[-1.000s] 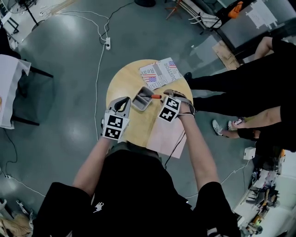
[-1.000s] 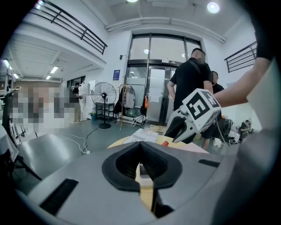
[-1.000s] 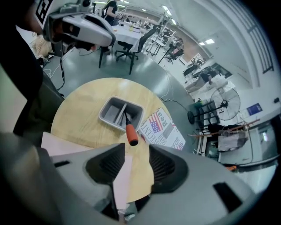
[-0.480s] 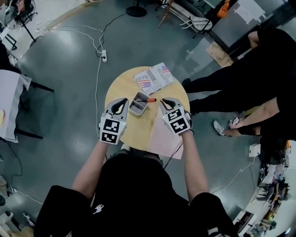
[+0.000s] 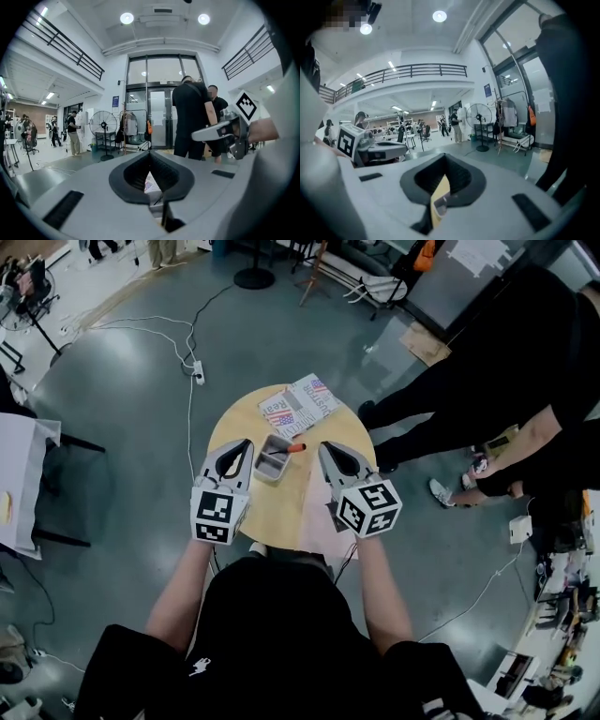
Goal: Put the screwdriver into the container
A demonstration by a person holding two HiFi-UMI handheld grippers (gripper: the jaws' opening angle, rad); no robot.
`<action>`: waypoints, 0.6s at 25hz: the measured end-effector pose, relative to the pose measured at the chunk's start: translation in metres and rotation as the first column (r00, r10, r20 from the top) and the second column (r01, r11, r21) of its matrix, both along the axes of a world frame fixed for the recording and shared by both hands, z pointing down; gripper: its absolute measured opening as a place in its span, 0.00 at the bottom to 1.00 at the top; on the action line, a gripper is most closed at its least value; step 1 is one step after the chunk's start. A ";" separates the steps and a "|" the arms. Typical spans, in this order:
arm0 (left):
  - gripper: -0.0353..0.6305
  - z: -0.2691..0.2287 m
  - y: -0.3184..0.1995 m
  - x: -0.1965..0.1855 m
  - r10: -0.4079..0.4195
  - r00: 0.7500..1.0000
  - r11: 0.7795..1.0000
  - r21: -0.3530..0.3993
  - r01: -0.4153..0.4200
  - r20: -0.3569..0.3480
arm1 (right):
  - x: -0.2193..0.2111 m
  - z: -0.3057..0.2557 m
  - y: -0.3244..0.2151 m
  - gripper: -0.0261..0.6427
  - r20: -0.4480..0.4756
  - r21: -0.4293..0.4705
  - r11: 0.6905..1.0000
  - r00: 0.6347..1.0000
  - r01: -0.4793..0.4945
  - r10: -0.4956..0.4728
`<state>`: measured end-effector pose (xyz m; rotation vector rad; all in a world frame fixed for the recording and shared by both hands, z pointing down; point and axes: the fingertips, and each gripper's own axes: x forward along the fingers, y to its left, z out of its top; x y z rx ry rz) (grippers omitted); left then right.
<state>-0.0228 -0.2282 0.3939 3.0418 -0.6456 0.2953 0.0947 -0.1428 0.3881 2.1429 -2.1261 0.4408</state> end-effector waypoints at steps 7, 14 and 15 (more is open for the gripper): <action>0.06 -0.037 0.012 -0.008 0.009 0.997 0.999 0.035 -0.007 -0.074 | 0.003 -0.056 0.027 0.04 -0.135 0.109 0.994 0.990 -0.020 0.035; 0.06 -0.045 0.018 -0.017 -0.010 0.993 1.000 0.018 0.012 -0.120 | -0.003 -0.072 0.047 0.04 -0.141 0.147 0.989 0.989 -0.022 0.043; 0.06 -0.045 0.018 -0.019 -0.014 0.992 1.000 0.016 0.016 -0.123 | -0.004 -0.071 0.046 0.04 -0.143 0.144 0.989 0.989 -0.014 0.035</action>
